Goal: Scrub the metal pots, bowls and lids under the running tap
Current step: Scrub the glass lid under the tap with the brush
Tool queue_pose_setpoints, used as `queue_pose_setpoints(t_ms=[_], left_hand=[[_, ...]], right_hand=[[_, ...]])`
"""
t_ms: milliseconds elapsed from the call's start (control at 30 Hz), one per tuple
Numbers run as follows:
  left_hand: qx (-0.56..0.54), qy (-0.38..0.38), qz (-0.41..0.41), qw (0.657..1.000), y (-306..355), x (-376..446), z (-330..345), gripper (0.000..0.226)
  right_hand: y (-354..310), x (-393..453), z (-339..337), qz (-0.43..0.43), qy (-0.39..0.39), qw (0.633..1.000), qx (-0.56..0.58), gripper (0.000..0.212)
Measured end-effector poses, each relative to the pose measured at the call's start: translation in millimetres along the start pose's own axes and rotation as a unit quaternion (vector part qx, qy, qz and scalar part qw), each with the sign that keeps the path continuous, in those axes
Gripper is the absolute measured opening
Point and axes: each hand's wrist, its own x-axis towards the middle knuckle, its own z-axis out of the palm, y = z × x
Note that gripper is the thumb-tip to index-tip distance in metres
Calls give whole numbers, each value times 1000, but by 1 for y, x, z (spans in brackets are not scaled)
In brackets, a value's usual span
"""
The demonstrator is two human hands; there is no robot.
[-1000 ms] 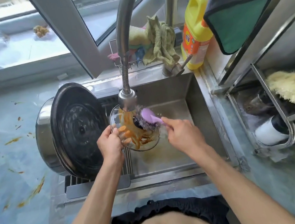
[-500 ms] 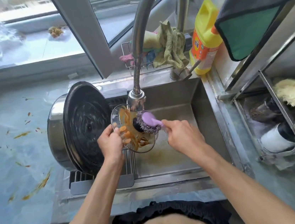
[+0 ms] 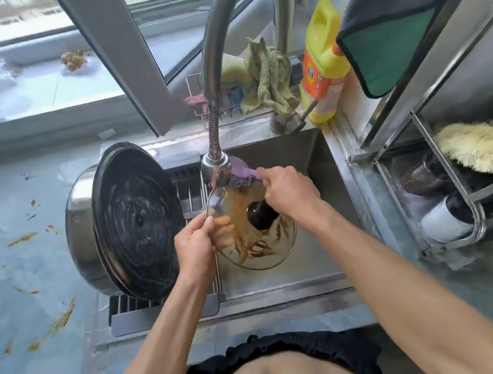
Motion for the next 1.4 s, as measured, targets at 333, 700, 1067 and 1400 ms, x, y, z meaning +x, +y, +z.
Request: queue_pose_setpoints(t_ms=[333, 700, 1067, 1400], left_hand=[[-142, 112, -76, 981, 20, 25, 0, 25], [-51, 63, -27, 996, -3, 11, 18, 25], [-110, 46, -43, 992, 14, 13, -8, 22], [-107, 112, -91, 984, -8, 26, 26, 30]], right_hand=[[56, -53, 30, 60, -73, 995, 14, 33], [3, -63, 31, -79, -20, 997, -14, 34], [57, -19, 31, 34, -26, 999, -12, 33], [37, -92, 57, -58, -33, 998, 13, 45]])
